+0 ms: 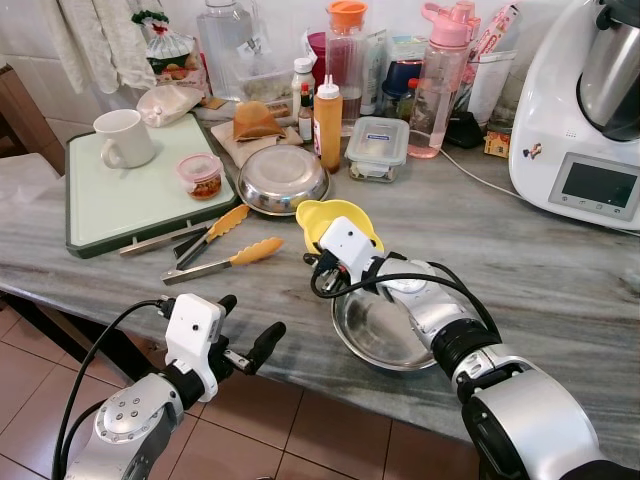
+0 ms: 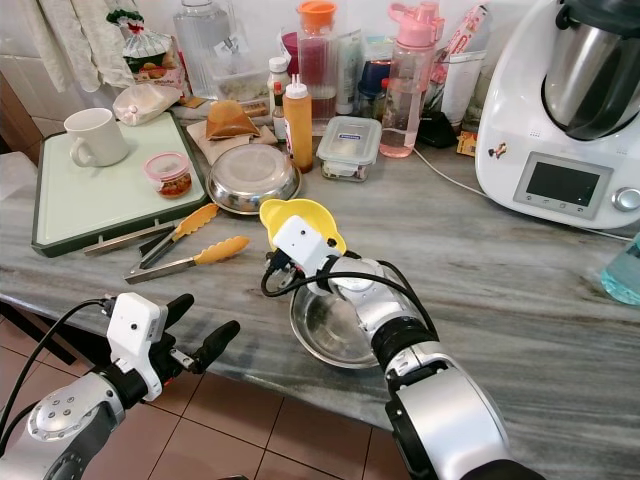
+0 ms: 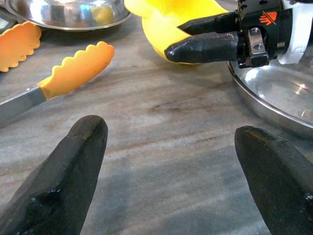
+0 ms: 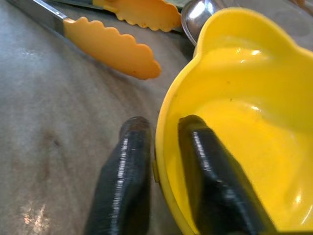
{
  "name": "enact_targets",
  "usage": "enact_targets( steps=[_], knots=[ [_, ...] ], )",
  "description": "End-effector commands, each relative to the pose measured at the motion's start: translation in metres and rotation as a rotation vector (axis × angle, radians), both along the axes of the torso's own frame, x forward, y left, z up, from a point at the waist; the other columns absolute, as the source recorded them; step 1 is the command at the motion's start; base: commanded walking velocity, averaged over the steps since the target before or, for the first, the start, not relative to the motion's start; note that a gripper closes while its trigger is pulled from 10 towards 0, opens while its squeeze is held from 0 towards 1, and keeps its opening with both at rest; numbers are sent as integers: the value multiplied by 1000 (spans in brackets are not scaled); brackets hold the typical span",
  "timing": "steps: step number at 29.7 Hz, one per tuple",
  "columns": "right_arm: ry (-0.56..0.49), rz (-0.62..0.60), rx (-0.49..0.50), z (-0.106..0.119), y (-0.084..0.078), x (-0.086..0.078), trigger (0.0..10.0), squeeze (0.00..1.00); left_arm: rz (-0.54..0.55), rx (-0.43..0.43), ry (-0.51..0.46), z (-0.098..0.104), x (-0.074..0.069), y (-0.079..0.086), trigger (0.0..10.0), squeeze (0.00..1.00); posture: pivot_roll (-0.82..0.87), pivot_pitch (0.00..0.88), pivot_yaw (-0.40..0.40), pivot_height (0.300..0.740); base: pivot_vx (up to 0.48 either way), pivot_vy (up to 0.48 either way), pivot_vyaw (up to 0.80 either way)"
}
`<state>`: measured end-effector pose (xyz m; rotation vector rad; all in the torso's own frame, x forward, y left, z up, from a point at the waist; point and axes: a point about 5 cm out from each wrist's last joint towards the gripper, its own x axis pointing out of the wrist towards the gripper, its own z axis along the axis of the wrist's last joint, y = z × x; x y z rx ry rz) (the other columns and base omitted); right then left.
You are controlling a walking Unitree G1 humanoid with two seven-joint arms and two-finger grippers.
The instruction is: Setting the table
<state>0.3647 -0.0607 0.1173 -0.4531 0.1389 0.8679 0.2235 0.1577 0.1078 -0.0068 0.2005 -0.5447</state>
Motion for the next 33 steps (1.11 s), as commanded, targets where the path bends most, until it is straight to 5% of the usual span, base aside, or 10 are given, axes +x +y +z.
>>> enact_targets(
  steps=[1, 33],
  knots=[
    [-24, -4, 0, 8, 1, 4, 10000, 1000, -11, 6, -2, 2, 1, -2, 10000, 0, 119, 47, 13, 740, 0, 0, 0],
    [-220, -92, 209, 51, -3, 13, 10000, 1000, -15, 22, -2, 3, 8, 2, 10000, 0, 126, 13, 31, 740, 0, 0, 0]
  ],
)
